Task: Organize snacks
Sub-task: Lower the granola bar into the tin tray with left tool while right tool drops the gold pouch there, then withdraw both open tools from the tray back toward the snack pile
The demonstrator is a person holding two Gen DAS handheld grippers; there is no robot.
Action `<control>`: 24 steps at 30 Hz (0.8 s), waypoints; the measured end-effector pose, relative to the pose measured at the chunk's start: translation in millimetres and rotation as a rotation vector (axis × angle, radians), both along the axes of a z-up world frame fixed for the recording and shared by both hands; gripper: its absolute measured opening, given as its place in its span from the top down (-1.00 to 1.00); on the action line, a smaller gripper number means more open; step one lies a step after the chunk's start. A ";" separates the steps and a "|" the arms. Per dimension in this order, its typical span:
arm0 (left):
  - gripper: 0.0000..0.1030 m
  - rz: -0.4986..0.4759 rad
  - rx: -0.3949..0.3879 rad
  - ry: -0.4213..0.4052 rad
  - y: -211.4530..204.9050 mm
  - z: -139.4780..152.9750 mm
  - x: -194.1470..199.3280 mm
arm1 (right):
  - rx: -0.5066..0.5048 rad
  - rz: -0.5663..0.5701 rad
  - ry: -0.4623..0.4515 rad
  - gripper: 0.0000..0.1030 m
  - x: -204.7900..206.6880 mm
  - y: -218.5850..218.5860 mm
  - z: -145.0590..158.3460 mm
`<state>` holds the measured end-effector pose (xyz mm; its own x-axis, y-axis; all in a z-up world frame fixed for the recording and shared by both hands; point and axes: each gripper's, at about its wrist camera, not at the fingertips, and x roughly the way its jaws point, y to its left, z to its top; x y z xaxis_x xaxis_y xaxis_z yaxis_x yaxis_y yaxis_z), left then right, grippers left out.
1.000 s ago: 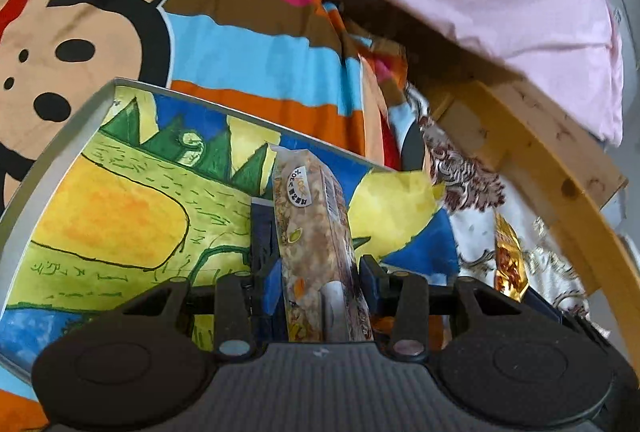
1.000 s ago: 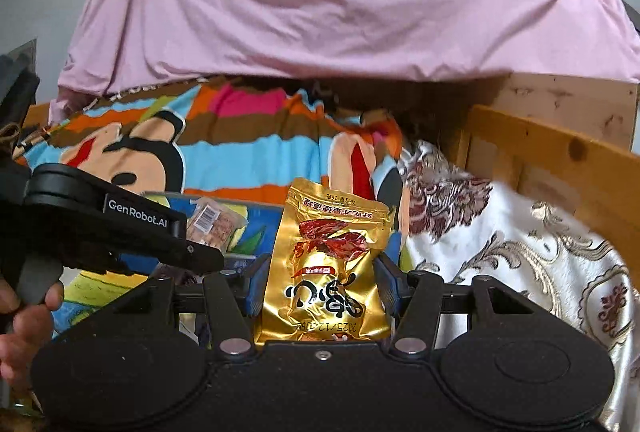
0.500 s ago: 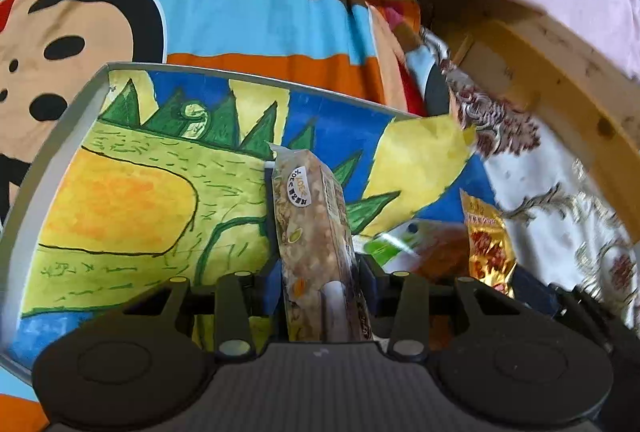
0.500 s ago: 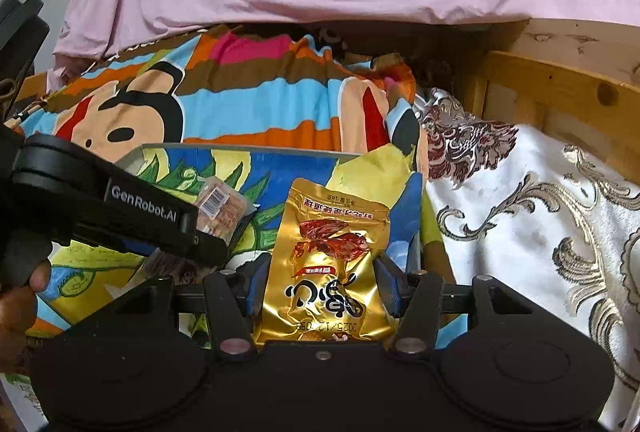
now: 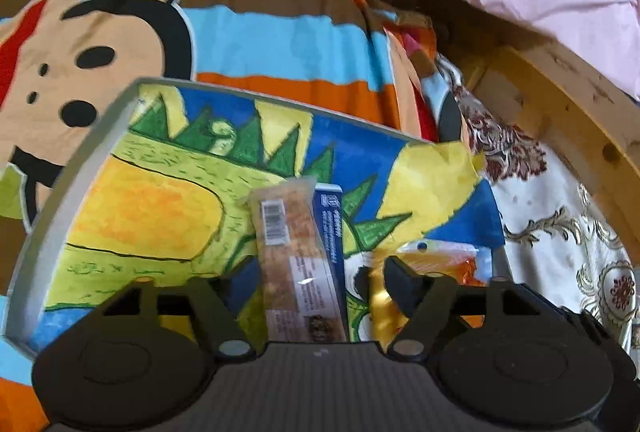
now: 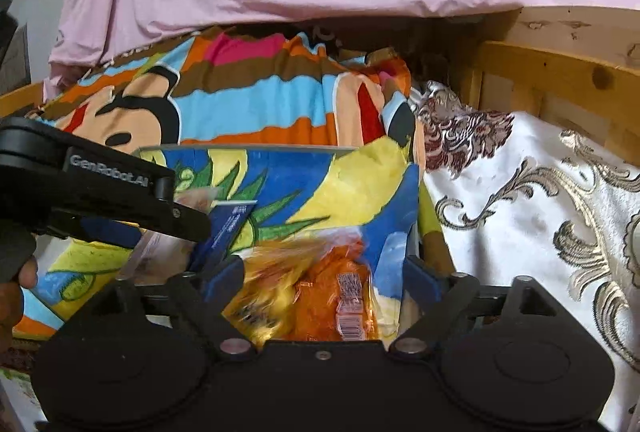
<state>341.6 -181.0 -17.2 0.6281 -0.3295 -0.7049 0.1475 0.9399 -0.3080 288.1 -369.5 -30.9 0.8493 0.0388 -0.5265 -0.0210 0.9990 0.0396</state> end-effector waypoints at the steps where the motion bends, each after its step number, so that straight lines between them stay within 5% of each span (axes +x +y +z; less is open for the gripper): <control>1: -0.53 0.002 -0.007 -0.011 2.9 2.8 -1.6 | 0.004 -0.005 -0.009 -0.84 -1.6 -0.6 2.6; 14: -0.90 0.052 -0.059 -0.162 48.2 46.9 -49.8 | 0.062 -0.018 -0.204 -0.99 -46.2 1.0 43.1; 24: -0.99 0.105 -0.076 -0.284 88.1 65.6 -114.0 | -0.050 0.060 -0.354 -0.99 -98.8 29.9 65.6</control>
